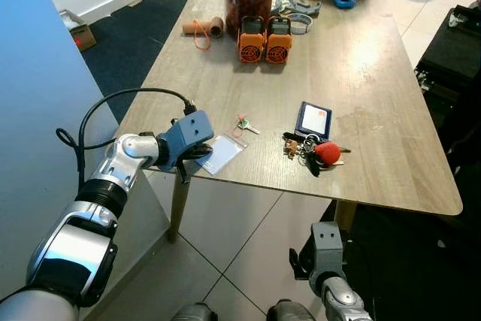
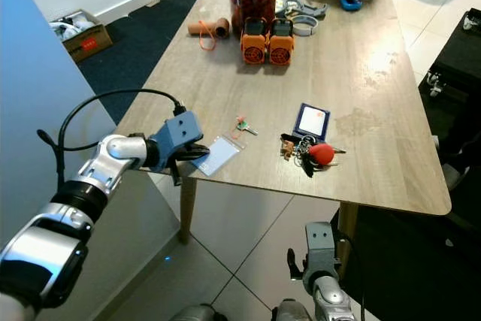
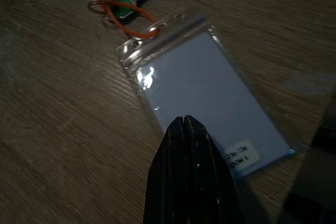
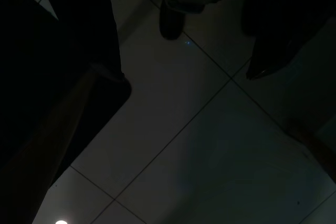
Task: Hang keys on a hook
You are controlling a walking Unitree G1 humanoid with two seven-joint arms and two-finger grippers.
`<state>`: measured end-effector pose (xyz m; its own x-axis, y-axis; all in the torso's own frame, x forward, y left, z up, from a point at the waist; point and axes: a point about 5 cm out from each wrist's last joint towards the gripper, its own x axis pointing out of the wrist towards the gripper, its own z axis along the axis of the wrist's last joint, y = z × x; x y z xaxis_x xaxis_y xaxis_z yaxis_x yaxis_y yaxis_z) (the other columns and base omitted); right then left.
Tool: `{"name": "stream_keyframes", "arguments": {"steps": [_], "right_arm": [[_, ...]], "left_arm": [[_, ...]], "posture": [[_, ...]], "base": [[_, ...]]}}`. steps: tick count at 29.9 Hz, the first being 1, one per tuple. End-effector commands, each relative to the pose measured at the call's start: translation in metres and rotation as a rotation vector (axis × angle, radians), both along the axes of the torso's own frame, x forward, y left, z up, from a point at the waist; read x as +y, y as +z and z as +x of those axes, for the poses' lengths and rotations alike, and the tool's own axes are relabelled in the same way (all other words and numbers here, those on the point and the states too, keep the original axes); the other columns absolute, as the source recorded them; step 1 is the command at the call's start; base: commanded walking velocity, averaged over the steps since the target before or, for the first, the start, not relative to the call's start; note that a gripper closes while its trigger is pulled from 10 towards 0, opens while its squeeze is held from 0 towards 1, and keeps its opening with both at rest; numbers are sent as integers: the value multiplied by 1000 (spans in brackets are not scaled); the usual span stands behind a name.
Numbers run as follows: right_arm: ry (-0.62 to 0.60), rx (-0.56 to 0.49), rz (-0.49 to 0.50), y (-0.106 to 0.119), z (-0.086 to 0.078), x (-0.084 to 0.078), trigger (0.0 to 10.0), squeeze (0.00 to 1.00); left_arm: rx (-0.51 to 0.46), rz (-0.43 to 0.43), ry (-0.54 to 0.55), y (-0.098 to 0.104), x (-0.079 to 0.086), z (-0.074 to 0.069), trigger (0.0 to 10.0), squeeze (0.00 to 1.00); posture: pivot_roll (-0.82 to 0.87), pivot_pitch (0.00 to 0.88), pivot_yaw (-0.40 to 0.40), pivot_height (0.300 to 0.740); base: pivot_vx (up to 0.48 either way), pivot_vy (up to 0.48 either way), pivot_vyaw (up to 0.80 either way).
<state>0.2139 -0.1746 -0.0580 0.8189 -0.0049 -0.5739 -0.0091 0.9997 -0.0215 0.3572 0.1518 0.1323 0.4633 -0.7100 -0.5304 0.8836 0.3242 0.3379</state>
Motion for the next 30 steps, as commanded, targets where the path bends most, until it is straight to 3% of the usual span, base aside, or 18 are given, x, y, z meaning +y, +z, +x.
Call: {"name": "stream_keyframes", "arguments": {"steps": [1,10,22,30], "right_arm": [[-9,19,8,-4,-7,1,10000,0],[-7,17,12,-4,-7,2,10000,0],[-3,17,16,-4,-6,4,10000,0],[-3,13,15,-3,-4,3,10000,0]], "left_arm": [[116,97,16,-26,17,-12,0,0],[243,144,-89,-39,21,-28,0,0],[318,169,-137,-46,25,-38,0,0],[333,70,-165,-35,16,-37,0,0]], "posture": [[79,117,31,740],[78,117,34,740],[80,116,34,740],[81,109,30,740]], "base": [[0,0,0],[0,0,0],[0,0,0],[0,0,0]]}}
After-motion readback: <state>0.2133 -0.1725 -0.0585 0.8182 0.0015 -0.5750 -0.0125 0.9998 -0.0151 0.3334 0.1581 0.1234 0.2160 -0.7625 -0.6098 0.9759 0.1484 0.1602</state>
